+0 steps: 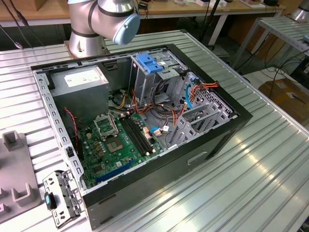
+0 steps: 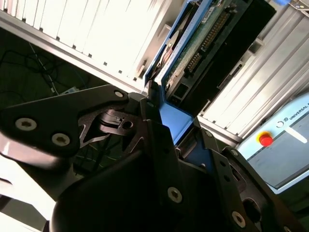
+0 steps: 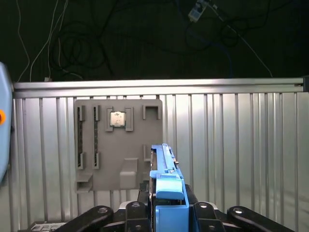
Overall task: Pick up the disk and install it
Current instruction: 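Pick up the disk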
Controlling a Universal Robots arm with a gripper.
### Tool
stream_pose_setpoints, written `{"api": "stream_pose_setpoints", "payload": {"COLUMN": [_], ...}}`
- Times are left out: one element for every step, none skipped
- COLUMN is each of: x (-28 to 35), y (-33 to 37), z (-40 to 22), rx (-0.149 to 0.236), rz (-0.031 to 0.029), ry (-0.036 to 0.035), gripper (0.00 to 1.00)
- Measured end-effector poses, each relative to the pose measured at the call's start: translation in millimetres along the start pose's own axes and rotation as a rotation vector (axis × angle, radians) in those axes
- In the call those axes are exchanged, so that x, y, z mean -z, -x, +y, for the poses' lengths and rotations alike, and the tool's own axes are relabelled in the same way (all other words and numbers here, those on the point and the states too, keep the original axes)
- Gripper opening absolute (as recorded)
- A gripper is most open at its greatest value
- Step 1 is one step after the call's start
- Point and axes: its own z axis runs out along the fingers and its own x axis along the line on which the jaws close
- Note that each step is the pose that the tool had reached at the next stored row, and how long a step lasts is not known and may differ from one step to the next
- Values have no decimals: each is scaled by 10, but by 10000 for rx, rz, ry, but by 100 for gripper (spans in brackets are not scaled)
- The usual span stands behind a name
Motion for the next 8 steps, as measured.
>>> {"api": "stream_pose_setpoints", "payload": {"x": [-1,-1,-1,0,-1,-2,-2,-2], "y": [1,2,3,4,5,6,7,9], "z": [-22,-62,-94,-117,-160,-194,-218,-260], "rx": [0,-1,-1,-1,-1,0,0,0], "rz": [0,0,0,0,0,-1,0,0], "ry": [-1,0,0,1,0,-1,-1,0], "gripper": [37,37,37,37,37,37,37,37]}}
